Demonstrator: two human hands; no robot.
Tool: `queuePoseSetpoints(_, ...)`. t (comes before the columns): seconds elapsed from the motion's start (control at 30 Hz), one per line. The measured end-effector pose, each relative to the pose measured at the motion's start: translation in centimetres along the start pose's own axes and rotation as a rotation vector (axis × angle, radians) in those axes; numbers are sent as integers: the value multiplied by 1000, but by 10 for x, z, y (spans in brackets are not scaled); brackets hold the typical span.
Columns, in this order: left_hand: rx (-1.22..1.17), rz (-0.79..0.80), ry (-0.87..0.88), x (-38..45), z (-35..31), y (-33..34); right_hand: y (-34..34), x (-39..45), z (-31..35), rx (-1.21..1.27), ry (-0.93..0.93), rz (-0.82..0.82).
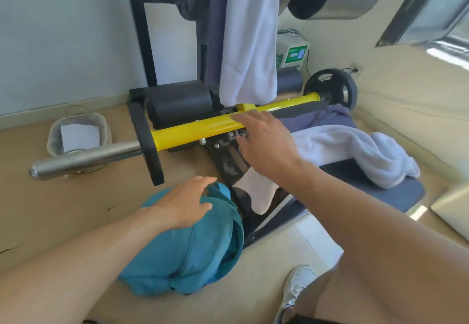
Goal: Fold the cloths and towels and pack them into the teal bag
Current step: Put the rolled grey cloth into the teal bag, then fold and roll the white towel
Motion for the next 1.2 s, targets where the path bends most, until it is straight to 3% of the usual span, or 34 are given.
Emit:
queuePoseSetpoints(0.1, -78, -81, 64, -2, -13, -6, -21, -10, -28, -203, 162, -110)
queuePoseSetpoints(0.2, -144, -158, 182, 1, -28, -11, -26, -24, -45, -162, 307, 32)
queuePoseSetpoints(0.37, -151, -235, 329, 9, -63, -24, -42, -36, -57, -214, 303, 226)
queuePoseSetpoints(0.53, -233, -126, 371, 20, -87, -27, -57, -44, -42, -333, 269, 344)
queuePoseSetpoints(0.6, -376, -49, 351, 24, -90, -27, -61, -50, -27, -287, 207, 426)
queuePoseSetpoints(0.67, -525, 18, 355, 25, -94, -26, -60, -58, -12, -137, 127, 607)
queuePoseSetpoints(0.73, -601, -12, 350, 24, -95, -26, -57, -64, 0, 93, 54, 736)
queuePoseSetpoints(0.83, -738, -22, 268, 19, -85, -33, -50, -61, 6, 434, 40, 621)
queuePoseSetpoints(0.93, -758, 241, 107, 3, -62, -52, -33, -52, 12, 606, 59, 364)
queuePoseSetpoints(1.03, -770, 304, 38, -19, -36, -72, -14, -42, 22, 649, 68, 236)
queuePoseSetpoints(1.1, -682, 204, 94, -24, -14, -83, -1, -35, 27, 640, 32, 291)
queuePoseSetpoints(1.2, -486, -47, 61, -30, 13, -98, 14, -31, 37, 616, -27, 529)
Point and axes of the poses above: each hand's wrist, its own x-axis towards the middle knuckle, its own y-axis out of the palm, z = x × y, the point moved 1 cm from there along x, towards the middle knuckle, and after that the axes turned 8 degrees about -y, right-handed, at the moved point
